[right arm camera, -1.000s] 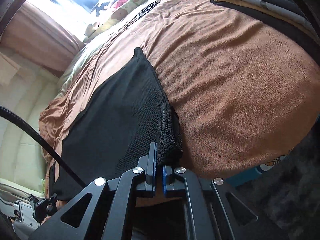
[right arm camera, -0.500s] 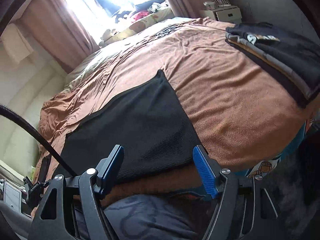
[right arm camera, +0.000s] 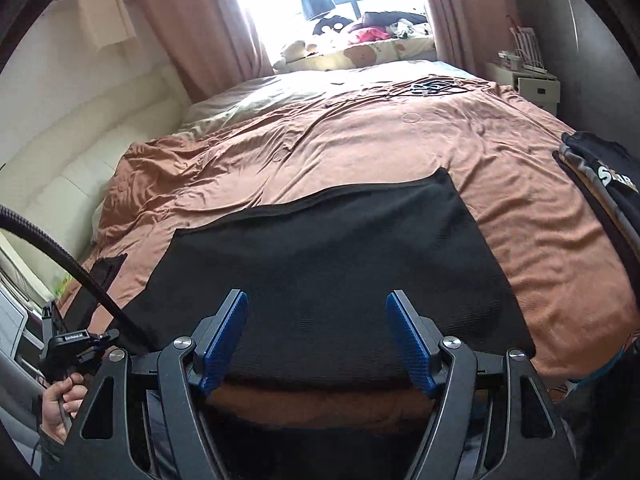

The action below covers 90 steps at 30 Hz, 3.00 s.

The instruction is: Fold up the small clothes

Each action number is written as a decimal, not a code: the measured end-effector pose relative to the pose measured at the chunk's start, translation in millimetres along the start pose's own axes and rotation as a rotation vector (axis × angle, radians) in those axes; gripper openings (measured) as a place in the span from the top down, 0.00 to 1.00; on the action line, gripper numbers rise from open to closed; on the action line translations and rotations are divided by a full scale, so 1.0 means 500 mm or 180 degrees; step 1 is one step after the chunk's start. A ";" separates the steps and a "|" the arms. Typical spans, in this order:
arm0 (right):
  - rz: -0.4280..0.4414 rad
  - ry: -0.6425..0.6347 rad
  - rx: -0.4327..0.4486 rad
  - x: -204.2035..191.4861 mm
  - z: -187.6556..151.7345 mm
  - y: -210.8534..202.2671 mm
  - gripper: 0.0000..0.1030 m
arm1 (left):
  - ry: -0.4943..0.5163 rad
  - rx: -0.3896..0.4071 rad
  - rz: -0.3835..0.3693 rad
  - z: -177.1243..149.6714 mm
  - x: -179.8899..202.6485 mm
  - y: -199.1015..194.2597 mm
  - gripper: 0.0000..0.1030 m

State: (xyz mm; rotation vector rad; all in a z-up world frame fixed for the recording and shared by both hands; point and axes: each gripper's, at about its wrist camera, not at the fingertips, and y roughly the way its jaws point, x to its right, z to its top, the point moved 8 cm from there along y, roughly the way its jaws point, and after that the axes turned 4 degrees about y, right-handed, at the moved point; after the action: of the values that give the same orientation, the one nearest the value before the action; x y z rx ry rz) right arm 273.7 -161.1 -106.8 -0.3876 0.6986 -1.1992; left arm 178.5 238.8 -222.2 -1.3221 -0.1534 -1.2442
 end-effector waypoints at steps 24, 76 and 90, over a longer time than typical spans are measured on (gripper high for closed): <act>-0.0190 -0.0534 -0.1008 -0.165 -0.028 0.383 0.63 | -0.0079 0.0023 -0.0112 -0.023 -0.018 0.000 0.92; -0.0028 -0.0541 -0.1178 -0.226 0.046 0.512 0.80 | -0.0251 -0.0077 0.0117 -0.018 -0.020 0.029 0.92; 0.0152 -0.0458 -0.1307 -0.174 -0.068 0.399 0.85 | -0.0051 -0.0022 -0.0508 0.019 0.108 -0.022 0.93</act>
State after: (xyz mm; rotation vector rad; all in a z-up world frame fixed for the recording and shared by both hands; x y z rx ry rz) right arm 376.1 -9.7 -230.1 -0.7871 0.8240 -0.9684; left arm 197.9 217.1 -174.3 -1.3467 -0.2705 -1.3695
